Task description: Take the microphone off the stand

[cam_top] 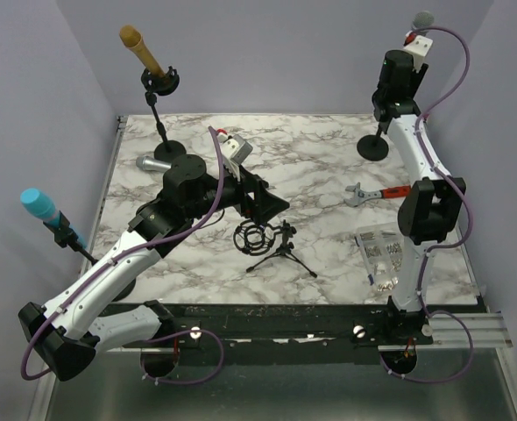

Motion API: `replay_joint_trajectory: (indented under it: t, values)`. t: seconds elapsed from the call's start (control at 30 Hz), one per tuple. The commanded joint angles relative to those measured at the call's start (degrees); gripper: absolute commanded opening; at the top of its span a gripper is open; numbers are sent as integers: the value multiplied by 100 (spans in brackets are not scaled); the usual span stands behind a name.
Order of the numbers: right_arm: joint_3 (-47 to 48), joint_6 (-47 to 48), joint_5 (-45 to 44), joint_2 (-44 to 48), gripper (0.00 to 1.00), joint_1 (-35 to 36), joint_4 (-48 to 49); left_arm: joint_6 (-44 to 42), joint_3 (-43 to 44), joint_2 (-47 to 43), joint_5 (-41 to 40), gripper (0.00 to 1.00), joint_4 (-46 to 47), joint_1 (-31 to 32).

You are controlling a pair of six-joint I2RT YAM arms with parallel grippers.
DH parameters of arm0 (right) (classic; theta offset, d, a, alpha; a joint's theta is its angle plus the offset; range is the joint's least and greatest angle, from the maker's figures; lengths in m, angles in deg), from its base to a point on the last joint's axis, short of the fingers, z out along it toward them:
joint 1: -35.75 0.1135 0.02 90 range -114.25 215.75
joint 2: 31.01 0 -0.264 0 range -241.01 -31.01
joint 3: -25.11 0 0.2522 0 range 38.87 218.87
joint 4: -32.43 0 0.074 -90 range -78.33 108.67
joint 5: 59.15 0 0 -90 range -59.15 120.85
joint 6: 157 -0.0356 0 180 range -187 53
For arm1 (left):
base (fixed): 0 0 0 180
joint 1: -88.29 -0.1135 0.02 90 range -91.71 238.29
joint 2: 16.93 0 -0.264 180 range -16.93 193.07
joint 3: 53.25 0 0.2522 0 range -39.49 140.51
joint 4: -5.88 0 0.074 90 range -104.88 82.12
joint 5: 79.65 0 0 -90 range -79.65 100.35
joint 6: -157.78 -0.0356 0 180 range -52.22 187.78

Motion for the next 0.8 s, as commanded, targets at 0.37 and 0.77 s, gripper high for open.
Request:
replay_joint_trajectory:
  t: [0.37, 0.77]
  values:
    - [-610, 86, 458, 1059, 31, 1279, -61, -39, 26, -106, 72, 92, 22, 43]
    - [-2078, -317, 2494, 2388, 30, 1954, -253, -153, -11, -256, -157, 92, 13, 46]
